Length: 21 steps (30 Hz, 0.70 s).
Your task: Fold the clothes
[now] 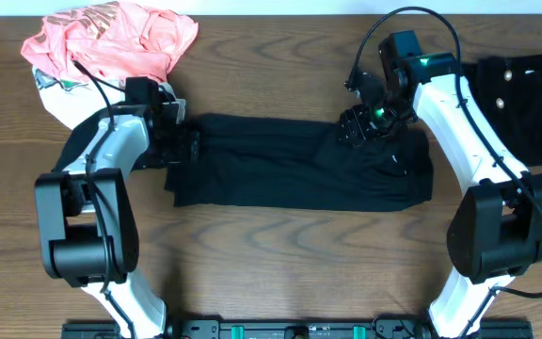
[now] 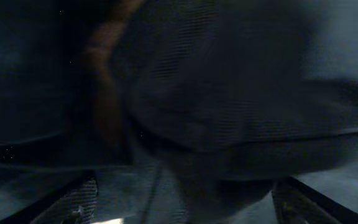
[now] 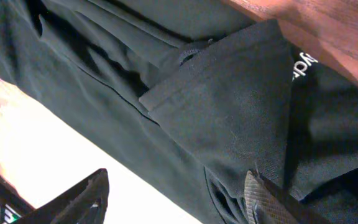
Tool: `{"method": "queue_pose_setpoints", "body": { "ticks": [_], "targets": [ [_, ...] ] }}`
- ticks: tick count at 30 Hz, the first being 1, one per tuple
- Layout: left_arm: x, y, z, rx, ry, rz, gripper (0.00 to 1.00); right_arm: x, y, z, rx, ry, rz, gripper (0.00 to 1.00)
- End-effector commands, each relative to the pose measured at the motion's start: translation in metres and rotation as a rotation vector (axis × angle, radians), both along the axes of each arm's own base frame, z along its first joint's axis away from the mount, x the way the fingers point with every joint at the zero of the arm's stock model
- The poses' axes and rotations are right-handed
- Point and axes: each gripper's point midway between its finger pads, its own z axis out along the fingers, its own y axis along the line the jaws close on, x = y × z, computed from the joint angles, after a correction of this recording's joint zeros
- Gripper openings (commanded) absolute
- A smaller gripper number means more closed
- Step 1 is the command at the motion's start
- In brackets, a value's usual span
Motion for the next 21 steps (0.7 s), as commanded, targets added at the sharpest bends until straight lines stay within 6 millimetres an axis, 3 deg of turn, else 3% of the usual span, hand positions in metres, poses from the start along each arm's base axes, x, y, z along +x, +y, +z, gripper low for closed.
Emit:
{"method": "queue_pose_setpoints", "body": {
  "ticks": [1,9,16,21],
  "targets": [
    [-0.003,0.02,-0.007,0.042,0.018,0.029,0.9,0.002,0.009,0.015,0.025,-0.043,0.029,0.68],
    [-0.004,0.042,-0.007,0.041,0.016,0.091,0.9,0.003,0.009,0.015,0.026,-0.047,0.031,0.69],
    [-0.004,0.045,-0.006,0.036,0.015,0.109,0.9,0.003,0.009,0.015,0.026,-0.047,0.031,0.7],
    [-0.006,0.059,-0.006,0.036,0.021,0.184,0.91,0.003,0.009,0.015,0.026,-0.046,0.031,0.71]
  ]
}}
